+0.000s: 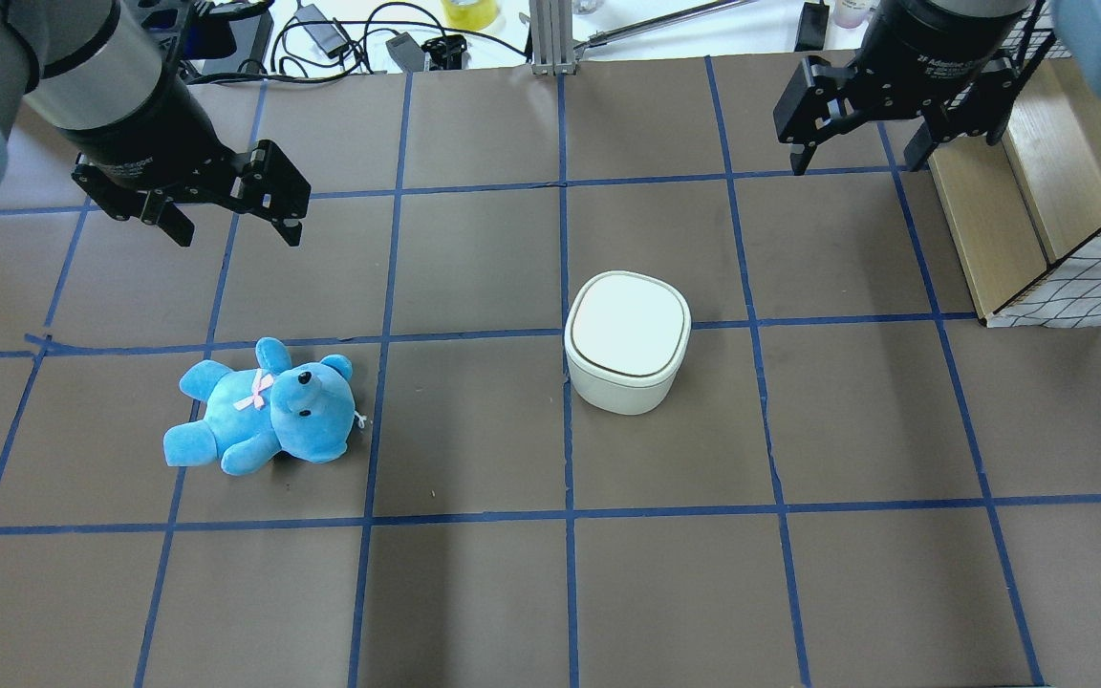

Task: Open trash can with right arm

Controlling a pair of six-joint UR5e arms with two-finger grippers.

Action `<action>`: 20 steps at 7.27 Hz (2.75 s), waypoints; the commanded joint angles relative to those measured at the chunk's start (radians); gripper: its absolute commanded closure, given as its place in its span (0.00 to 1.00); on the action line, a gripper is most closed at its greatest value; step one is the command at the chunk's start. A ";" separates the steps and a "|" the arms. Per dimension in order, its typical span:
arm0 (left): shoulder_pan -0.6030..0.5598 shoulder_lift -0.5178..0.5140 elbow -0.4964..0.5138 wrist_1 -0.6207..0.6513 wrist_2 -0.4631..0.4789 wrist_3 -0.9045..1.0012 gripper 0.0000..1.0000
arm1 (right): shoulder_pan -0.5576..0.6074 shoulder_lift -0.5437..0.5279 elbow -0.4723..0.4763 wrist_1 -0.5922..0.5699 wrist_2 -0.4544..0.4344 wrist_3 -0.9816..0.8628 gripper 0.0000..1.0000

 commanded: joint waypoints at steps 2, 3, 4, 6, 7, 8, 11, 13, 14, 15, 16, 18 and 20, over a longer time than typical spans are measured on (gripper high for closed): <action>0.000 0.000 0.000 0.000 0.000 0.000 0.00 | 0.000 0.000 0.000 -0.002 0.000 0.000 0.00; 0.000 0.000 0.000 0.000 0.000 0.000 0.00 | 0.000 0.000 0.000 -0.002 0.000 -0.002 0.00; 0.000 0.000 0.000 0.000 0.000 0.000 0.00 | 0.000 0.000 0.000 0.000 0.000 0.000 0.00; 0.000 0.000 0.000 0.000 0.000 0.000 0.00 | 0.000 0.000 0.000 -0.002 0.001 0.000 0.00; 0.000 0.000 0.000 0.000 0.000 0.000 0.00 | 0.000 0.000 0.000 -0.002 0.001 0.000 0.00; 0.000 0.000 0.000 0.000 0.000 0.000 0.00 | 0.000 0.000 0.000 -0.002 0.001 0.000 0.00; 0.000 0.000 0.000 0.000 0.000 0.000 0.00 | 0.000 0.000 0.000 -0.002 0.001 0.000 0.00; 0.000 0.000 0.000 0.000 0.000 0.000 0.00 | 0.002 0.000 -0.002 -0.003 0.003 0.002 0.00; 0.000 0.000 0.000 0.000 0.000 0.000 0.00 | 0.009 -0.002 -0.002 -0.006 0.026 0.049 0.00; 0.000 0.000 0.000 0.000 0.000 0.000 0.00 | 0.076 0.008 -0.002 -0.017 0.037 0.175 0.05; 0.000 0.000 0.000 0.000 -0.002 0.000 0.00 | 0.160 0.021 0.000 -0.049 0.026 0.211 0.28; 0.000 0.000 0.000 0.000 -0.002 0.000 0.00 | 0.225 0.054 0.005 -0.032 0.034 0.206 0.96; 0.000 0.000 0.000 0.000 0.000 0.000 0.00 | 0.227 0.060 0.090 -0.049 0.037 0.202 1.00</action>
